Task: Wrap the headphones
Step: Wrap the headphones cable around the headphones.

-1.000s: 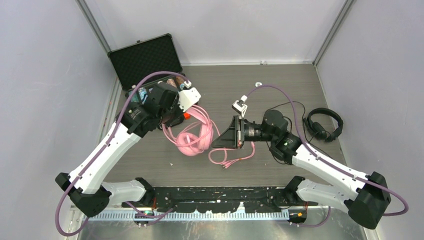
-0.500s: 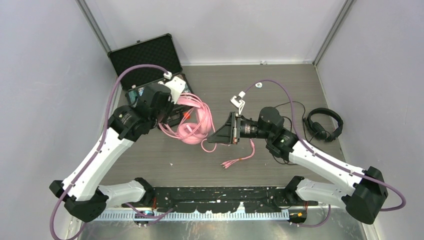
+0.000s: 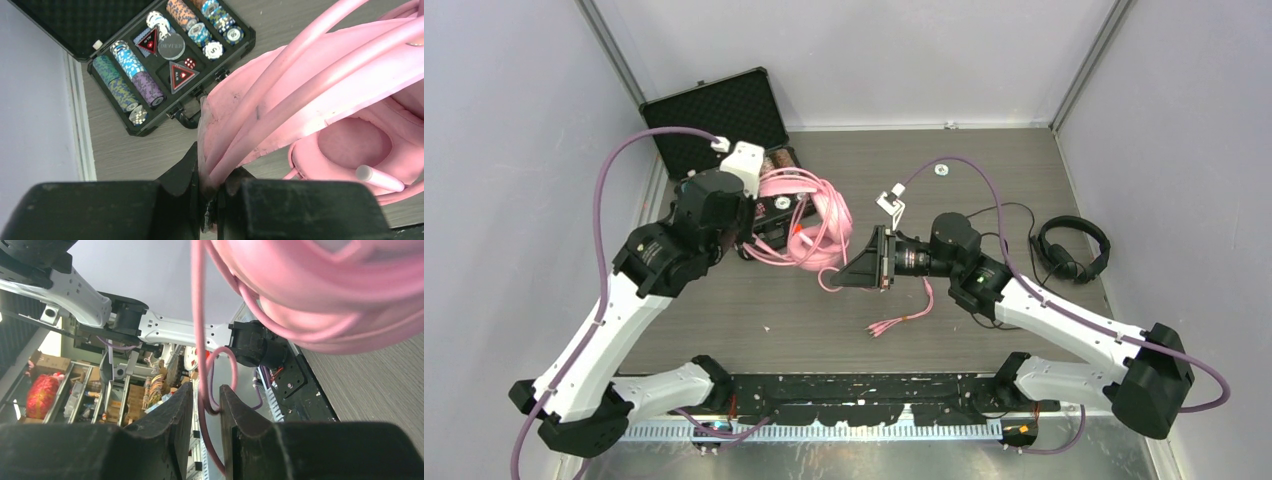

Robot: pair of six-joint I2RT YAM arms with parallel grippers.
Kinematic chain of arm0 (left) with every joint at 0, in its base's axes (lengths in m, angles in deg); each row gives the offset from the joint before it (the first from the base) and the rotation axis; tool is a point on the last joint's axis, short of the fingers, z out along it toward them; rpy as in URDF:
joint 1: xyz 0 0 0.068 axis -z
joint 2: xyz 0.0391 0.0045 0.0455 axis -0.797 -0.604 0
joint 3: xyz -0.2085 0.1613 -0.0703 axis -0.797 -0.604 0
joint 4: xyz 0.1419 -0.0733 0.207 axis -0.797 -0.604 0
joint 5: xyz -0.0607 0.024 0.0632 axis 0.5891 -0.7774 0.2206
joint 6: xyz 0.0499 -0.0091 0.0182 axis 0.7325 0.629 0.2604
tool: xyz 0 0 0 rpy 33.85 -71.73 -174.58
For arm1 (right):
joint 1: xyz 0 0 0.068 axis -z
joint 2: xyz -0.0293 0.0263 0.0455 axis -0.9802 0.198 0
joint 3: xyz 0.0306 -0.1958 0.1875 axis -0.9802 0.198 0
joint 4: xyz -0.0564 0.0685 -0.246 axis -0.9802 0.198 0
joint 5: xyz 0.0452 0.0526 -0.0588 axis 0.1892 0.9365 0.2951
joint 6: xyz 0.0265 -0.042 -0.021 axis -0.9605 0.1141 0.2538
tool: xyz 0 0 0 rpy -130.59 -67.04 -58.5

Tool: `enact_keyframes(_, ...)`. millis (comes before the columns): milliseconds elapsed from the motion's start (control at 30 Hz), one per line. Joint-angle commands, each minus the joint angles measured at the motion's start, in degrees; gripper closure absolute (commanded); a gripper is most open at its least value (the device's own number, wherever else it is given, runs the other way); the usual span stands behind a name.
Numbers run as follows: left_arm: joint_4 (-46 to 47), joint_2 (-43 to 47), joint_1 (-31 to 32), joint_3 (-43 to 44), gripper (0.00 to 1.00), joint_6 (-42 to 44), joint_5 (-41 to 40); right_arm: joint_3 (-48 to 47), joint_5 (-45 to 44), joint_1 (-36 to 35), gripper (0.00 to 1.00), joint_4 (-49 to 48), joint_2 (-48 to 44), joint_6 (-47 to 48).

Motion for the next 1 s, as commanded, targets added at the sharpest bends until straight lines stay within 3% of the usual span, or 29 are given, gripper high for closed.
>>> enact_keyframes(0, 11.83, 4.04, -0.33, -0.09, 1.00, -7.67, -3.25, -2.58, -1.75, -0.91, 0.68, -0.20, -0.58, 3.32)
enact_keyframes(333, 18.33, 4.85, -0.35, -0.19, 1.00, -14.29, -4.14, -1.27, -4.54, -2.05, 0.68, 2.16, -1.79, 6.55)
enact_keyframes(633, 27.00, 6.66, -0.36, -2.83, 1.00, -20.99, -4.36, -0.30, -8.95, -4.93, 0.90, 1.04, -3.37, 8.95)
enact_keyframes(967, 35.28, 7.06, -0.96, -5.70, 1.00, -27.35, -3.67, 0.81, -14.76, -9.84, 0.99, -0.60, -4.32, 14.57)
